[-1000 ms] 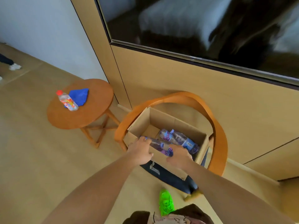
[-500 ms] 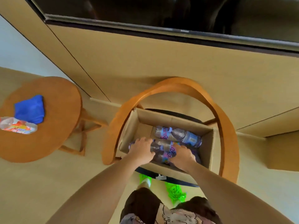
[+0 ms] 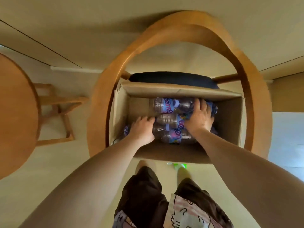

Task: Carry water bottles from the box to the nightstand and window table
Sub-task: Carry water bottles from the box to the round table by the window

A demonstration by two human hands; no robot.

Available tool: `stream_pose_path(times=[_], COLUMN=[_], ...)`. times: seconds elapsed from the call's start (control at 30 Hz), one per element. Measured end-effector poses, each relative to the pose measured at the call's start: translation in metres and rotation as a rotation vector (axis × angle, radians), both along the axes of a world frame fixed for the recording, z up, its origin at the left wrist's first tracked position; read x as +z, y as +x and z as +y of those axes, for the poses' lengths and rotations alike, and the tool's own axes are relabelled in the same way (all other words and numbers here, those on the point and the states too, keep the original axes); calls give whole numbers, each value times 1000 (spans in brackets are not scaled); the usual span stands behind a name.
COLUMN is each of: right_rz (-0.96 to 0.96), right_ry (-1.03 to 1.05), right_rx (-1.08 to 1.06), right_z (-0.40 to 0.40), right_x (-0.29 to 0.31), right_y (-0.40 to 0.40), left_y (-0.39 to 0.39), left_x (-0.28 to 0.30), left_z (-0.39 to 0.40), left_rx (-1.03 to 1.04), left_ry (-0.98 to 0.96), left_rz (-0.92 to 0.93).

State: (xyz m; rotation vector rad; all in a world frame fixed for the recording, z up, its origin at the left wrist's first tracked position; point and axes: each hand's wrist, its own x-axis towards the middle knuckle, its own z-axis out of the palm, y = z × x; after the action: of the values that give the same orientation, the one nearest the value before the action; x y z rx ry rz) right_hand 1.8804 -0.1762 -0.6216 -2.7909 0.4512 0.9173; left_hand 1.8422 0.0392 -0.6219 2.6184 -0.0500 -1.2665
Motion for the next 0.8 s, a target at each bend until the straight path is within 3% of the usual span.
stream_pose_path(times=[0.2, 0.37, 0.53, 0.8], right_rz=[-65, -132, -98, -168], right_ry=[-133, 16, 7, 184], right_rx=[72, 113, 197, 129], right_z=[-1, -10, -20, -24], right_x=[-20, -28, -22, 14], right_y=[5, 2, 5, -12], left_y=[-16, -11, -1, -3], left_x=[-35, -41, -34, 6], left_z=[2, 0, 2, -11], left_rx=[-45, -12, -66, -127], left_ry=[43, 19, 19, -2], left_rz=[25, 2, 35, 25])
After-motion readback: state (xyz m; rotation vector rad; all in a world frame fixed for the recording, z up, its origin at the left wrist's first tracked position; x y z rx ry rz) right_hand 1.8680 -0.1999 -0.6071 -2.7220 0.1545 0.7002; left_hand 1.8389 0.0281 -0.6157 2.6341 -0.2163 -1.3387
